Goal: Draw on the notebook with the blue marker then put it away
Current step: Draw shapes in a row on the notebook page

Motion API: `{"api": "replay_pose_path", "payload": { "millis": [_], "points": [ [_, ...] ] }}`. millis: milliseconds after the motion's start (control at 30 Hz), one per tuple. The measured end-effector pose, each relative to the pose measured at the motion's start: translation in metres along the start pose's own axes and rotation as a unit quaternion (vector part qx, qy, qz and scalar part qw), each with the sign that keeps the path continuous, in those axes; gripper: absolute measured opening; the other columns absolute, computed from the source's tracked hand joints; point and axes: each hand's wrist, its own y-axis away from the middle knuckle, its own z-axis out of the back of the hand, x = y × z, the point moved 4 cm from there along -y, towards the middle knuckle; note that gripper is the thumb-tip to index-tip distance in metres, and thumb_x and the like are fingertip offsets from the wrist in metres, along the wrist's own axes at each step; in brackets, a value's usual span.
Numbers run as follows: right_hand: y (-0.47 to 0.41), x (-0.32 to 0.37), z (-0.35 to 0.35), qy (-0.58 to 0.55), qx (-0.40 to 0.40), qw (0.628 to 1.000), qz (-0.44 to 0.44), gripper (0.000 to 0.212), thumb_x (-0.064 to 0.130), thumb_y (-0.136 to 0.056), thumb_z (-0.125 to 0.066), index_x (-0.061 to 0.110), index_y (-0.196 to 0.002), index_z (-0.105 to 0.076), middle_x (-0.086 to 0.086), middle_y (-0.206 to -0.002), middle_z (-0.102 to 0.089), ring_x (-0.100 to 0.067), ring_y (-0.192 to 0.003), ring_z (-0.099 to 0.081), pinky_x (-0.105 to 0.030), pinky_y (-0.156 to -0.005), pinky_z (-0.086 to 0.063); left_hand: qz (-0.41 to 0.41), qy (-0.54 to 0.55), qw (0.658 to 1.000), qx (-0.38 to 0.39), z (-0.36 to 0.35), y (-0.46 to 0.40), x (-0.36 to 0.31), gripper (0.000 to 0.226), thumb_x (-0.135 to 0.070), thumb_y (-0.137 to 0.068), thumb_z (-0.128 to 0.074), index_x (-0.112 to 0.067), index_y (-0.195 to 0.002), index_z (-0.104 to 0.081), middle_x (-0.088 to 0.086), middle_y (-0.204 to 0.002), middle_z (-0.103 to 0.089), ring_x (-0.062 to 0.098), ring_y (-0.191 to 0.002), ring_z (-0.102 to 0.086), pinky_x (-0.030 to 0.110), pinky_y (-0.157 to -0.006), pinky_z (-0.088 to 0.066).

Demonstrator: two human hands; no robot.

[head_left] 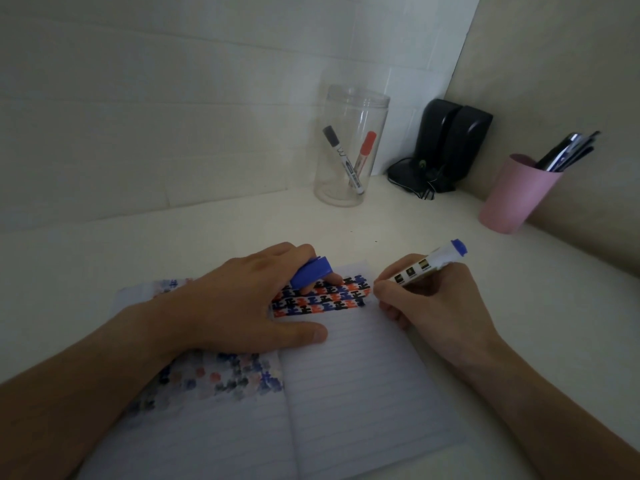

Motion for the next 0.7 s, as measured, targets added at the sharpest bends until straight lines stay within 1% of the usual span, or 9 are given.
{"api": "replay_pose_path", "payload": {
  "millis": [167,267,333,400,533,633,700],
  "points": [
    [0.002,0.003,-0.001,0.001,0.013,1.0,0.017,0.007,0.011,-0.08,-0.075,0.013,-0.073,-0.075,-0.008,-0.066,-0.073,-0.019,-0.06,-0.07,-0.029,-0.058,-0.059,-0.004,-0.006,1.0,-0.003,0.0,0.0,0.0,0.053,-0.076,-0.074,-0.059,-0.047,-0.111,-0.035,-0.025,-0.101,-0.048,-0.001,-0.089,-0.053,0.016,-0.074,-0.04],
    [0.001,0.001,-0.002,0.014,0.001,1.0,0.006,0.004,0.017,-0.075,-0.075,0.015,-0.072,-0.074,-0.003,-0.064,-0.073,-0.011,-0.059,-0.07,-0.027,-0.058,-0.059,-0.005,-0.006,1.0,-0.005,0.0,0.0,0.0,0.053,-0.075,-0.075,-0.059,-0.047,-0.112,-0.035,-0.027,-0.101,-0.047,-0.002,-0.091,-0.053,0.015,-0.074,-0.039],
    [0.0,-0.001,0.0,0.016,-0.015,1.0,-0.012,0.008,0.022,-0.071,-0.074,0.014,-0.072,-0.074,0.002,-0.062,-0.073,-0.006,-0.057,-0.07,-0.022,-0.057,-0.056,-0.007,-0.003,1.0,-0.005,0.001,0.001,-0.001,0.053,-0.075,-0.075,-0.06,-0.046,-0.113,-0.036,-0.028,-0.101,-0.047,-0.002,-0.092,-0.052,0.014,-0.075,-0.039],
    [-0.001,-0.001,0.001,0.021,-0.025,0.999,-0.022,0.01,0.023,-0.07,-0.073,0.013,-0.072,-0.073,0.003,-0.061,-0.073,-0.004,-0.056,-0.068,-0.019,-0.056,-0.055,-0.009,-0.005,1.0,-0.005,0.0,0.001,-0.001,0.054,-0.074,-0.075,-0.06,-0.044,-0.114,-0.037,-0.027,-0.101,-0.047,-0.001,-0.091,-0.053,0.015,-0.075,-0.04],
    [-0.001,-0.001,0.0,0.021,-0.032,0.999,-0.022,0.011,0.023,-0.071,-0.072,0.012,-0.071,-0.073,-0.001,-0.061,-0.073,-0.005,-0.054,-0.066,-0.025,-0.057,-0.06,-0.004,-0.015,1.0,-0.003,0.0,0.0,0.0,0.054,-0.075,-0.075,-0.059,-0.044,-0.114,-0.037,-0.025,-0.101,-0.048,-0.001,-0.09,-0.053,0.017,-0.075,-0.041],
    [-0.002,-0.001,0.005,-0.044,-0.059,0.997,-0.016,0.007,0.017,-0.082,-0.074,0.013,-0.076,-0.075,-0.004,-0.065,-0.075,-0.007,-0.057,-0.067,-0.023,-0.059,-0.058,-0.01,-0.01,1.0,-0.005,0.0,0.0,0.0,0.054,-0.074,-0.076,-0.06,-0.042,-0.115,-0.04,-0.023,-0.103,-0.05,0.001,-0.09,-0.055,0.021,-0.078,-0.045],
    [-0.002,-0.001,0.008,-0.107,-0.079,0.991,-0.022,0.007,0.021,-0.085,-0.075,0.016,-0.082,-0.077,-0.003,-0.062,-0.073,-0.007,-0.055,-0.064,-0.023,-0.058,-0.056,-0.005,-0.007,1.0,-0.004,-0.001,0.001,0.001,0.054,-0.073,-0.077,-0.06,-0.041,-0.116,-0.04,-0.022,-0.104,-0.051,0.002,-0.09,-0.055,0.023,-0.079,-0.046]
  ]
}}
